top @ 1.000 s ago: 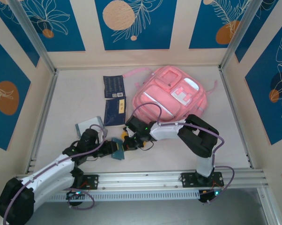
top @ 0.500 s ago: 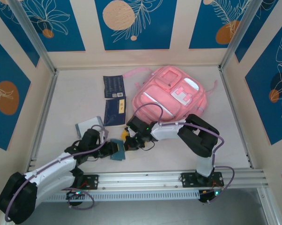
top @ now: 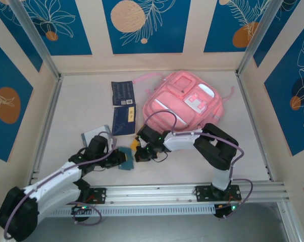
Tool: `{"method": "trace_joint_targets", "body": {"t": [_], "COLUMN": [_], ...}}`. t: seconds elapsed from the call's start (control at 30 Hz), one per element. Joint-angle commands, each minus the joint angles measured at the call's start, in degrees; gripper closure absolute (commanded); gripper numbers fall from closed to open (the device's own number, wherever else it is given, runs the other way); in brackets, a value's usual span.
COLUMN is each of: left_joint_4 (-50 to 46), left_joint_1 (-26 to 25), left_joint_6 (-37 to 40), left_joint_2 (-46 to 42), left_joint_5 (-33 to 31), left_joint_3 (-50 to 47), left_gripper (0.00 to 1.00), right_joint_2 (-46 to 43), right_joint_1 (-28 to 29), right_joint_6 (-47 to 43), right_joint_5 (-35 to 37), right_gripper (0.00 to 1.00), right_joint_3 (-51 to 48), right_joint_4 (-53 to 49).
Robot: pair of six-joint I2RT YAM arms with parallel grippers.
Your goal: Pack the student bag
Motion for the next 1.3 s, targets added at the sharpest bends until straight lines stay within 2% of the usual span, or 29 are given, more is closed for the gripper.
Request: {"method": "trace_joint_targets", "body": {"t": [0.0, 0.13, 0.2, 0.27, 0.3, 0.43, 0.53, 0.73, 0.83, 1.0, 1.17, 1.27], "left_joint_4": [-17.12, -25.79, -27.57, -27.96, -28.02, -28.04, -28.3, -27.43, -26.74, -25.36, -24.34, -24.19], "left_joint_1": [-0.08, 0.0, 0.13, 0.23, 0.41, 1.26, 2.3, 5.75, 7.34, 10.0, 11.48, 11.84], "left_joint_6": [1.55, 2.13, 3.26, 4.92, 5.74, 8.97, 11.37, 14.93, 16.14, 16.77, 16.75, 16.85], "left_joint_2": [-6.57, -6.85, -5.54, -3.33, -1.85, 3.48, 6.06, 9.75, 11.04, 12.63, 13.27, 13.45], "left_joint_5": [-8.25, -12.05, -13.66, -14.39, -14.67, -15.14, -15.95, -15.83, -14.85, -12.09, -10.24, -9.88], "left_joint_3": [7.99, 15.58, 19.19, 22.51, 24.19, 29.89, 33.13, 35.83, 35.49, 34.8, 34.51, 34.43], "left_gripper": [0.91, 0.88, 0.88, 0.87, 0.86, 0.85, 0.85, 0.85, 0.85, 0.85, 0.85, 0.85], "right_joint_2": [-7.83, -14.28, -16.76, -18.07, -18.28, -14.02, -11.1, -8.45, -6.85, -0.84, 4.38, 5.63], "right_joint_1": [-1.37, -4.07, -4.5, -5.3, -6.24, -11.66, -11.83, -10.66, -10.4, -9.88, -11.44, -12.95], "right_joint_6": [-5.79, -13.61, -17.85, -22.56, -24.64, -30.73, -37.93, -49.22, -49.19, -48.23, -46.74, -45.12], "right_joint_5": [6.04, 6.76, 11.49, 16.36, 18.58, 24.97, 30.07, 26.61, 22.88, 26.01, 27.55, 26.72], "right_gripper": [0.9, 0.71, 0.6, 0.54, 0.44, 0.38, 0.35, 0.34, 0.34, 0.36, 0.45, 0.59], "right_joint_3": [3.06, 8.22, 11.77, 14.7, 16.36, 24.43, 26.91, 26.37, 26.3, 28.96, 32.09, 34.33], "right_joint_4": [-10.12, -17.59, -21.01, -23.89, -25.88, -35.2, -37.56, -37.17, -36.69, -36.79, -36.03, -36.25]}}
